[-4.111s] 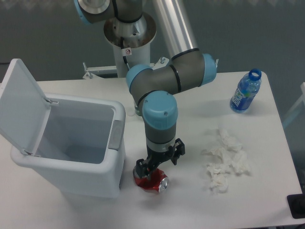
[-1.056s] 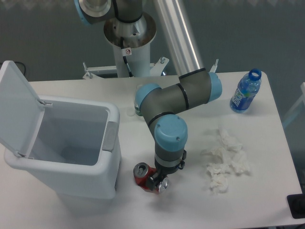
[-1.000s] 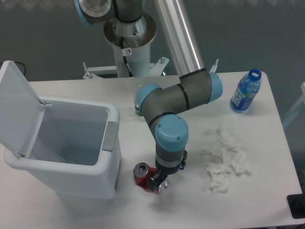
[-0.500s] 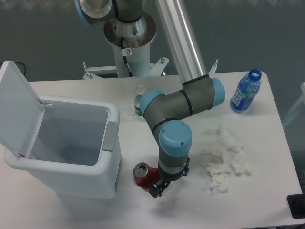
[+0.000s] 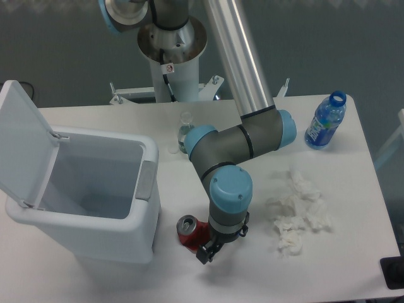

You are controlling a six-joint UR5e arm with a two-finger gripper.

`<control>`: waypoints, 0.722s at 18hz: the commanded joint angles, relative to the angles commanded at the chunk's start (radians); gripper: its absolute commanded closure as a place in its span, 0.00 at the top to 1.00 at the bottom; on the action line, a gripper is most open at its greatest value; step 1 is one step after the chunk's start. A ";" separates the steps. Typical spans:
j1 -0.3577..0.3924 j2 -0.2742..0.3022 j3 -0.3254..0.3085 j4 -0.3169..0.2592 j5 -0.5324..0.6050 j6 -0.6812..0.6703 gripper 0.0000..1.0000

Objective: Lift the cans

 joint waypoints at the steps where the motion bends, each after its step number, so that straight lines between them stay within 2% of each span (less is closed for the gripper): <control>1: 0.000 -0.002 0.000 0.000 0.002 0.000 1.00; 13: -0.003 -0.011 0.000 0.006 0.005 0.002 0.97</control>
